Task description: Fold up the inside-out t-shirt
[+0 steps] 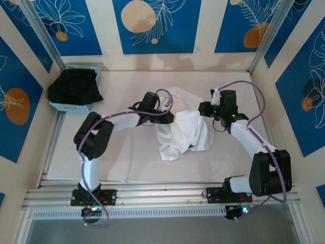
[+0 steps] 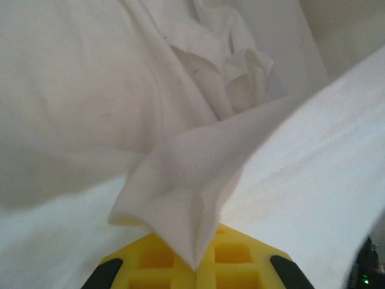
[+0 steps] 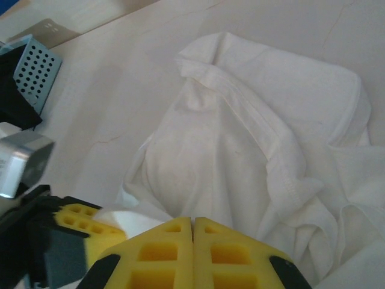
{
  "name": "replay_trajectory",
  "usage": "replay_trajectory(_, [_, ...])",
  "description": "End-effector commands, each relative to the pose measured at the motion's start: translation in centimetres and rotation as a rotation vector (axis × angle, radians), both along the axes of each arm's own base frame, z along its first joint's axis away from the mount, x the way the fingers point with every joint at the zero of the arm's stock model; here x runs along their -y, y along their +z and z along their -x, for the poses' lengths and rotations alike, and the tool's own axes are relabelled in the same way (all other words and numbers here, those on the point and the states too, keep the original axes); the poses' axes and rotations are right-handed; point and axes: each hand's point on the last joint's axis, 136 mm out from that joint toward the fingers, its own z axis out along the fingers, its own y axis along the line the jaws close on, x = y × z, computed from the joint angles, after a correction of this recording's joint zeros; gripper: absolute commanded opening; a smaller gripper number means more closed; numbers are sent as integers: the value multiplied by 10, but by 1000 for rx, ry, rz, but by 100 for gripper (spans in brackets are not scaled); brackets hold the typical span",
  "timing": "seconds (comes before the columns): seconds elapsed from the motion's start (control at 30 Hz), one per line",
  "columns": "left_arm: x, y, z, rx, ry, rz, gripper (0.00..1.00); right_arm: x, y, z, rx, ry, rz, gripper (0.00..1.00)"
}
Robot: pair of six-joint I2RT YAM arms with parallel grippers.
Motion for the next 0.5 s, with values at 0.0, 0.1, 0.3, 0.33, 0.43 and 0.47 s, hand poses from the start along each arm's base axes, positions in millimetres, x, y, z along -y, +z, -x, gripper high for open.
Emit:
replay_trajectory(0.0, [-21, 67, -2, 145, 29, 104, 0, -21, 21, 18, 56, 111, -73, 0])
replay_trajectory(0.1, [-58, 91, 7, 192, 93, 99, 0, -53, 38, 38, 86, 264, -120, 9])
replay_trajectory(0.3, [-154, 125, 18, 289, 319, -57, 0, -59, 53, 52, 101, 293, -35, 40])
replay_trajectory(0.33, [-166, 129, 20, 304, 356, -86, 0, -47, 49, 43, 96, 221, -2, 43])
replay_trajectory(0.43, [-194, 139, 21, 341, 447, -152, 0, -13, 24, 16, 32, 42, 119, 47])
replay_trajectory(0.47, [-199, 142, 22, 348, 465, -158, 0, -7, 12, 10, -1, 14, 161, 47])
